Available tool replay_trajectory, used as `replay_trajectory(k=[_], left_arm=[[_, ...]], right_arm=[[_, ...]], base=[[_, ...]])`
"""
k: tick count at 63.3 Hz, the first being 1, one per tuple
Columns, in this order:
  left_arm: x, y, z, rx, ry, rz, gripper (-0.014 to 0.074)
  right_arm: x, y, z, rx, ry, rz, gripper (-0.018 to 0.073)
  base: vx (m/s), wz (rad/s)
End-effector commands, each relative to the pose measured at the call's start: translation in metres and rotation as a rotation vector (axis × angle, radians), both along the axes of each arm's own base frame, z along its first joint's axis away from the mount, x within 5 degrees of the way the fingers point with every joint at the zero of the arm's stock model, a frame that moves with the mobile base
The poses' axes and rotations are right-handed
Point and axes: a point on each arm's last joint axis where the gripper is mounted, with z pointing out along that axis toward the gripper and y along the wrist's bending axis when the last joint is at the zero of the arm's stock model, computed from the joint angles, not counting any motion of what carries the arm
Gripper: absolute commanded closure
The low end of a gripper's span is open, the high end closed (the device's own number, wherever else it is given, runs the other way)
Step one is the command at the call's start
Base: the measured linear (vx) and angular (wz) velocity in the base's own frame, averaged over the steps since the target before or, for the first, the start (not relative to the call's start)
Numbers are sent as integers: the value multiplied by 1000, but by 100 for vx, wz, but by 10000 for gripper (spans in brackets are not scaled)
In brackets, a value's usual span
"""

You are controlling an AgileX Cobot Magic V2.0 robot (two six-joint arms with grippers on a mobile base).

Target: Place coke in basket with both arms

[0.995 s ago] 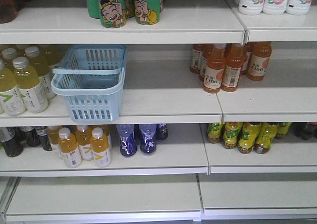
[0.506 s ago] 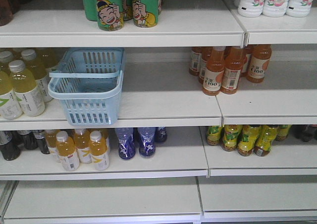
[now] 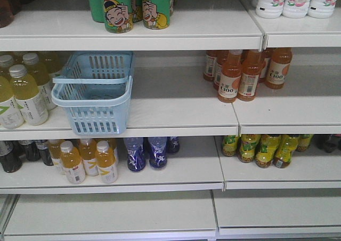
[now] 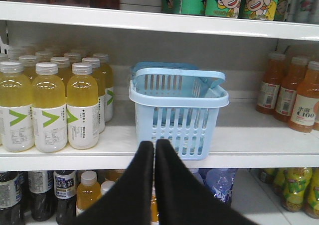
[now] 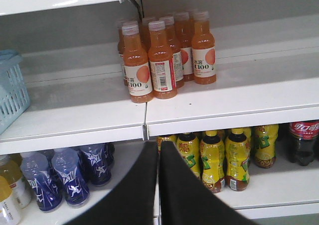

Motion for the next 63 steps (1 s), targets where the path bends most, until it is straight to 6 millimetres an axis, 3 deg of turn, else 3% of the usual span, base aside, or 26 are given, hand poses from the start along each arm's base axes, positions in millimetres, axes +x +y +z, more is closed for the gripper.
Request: replay_trajectory(k=[1, 37, 46, 55, 63], left_arm=[[-1, -1, 7, -20, -75, -18, 603], [-1, -1, 7, -34, -74, -19, 603], [-1, -2, 7, -267, -66, -29, 603], [-2, -1, 11, -686, -83, -50, 603], [-2, 1, 15, -902, -123, -58, 603]], right_arm=[[0, 1, 4, -18, -79, 14, 564], [0, 1, 4, -18, -79, 14, 564], [0, 1, 4, -18, -79, 14, 564], [0, 1, 4, -18, -79, 14, 564], [0, 1, 4, -18, -79, 14, 564]], base=[[0, 0], [0, 0], [0, 0], [0, 0], [0, 0]])
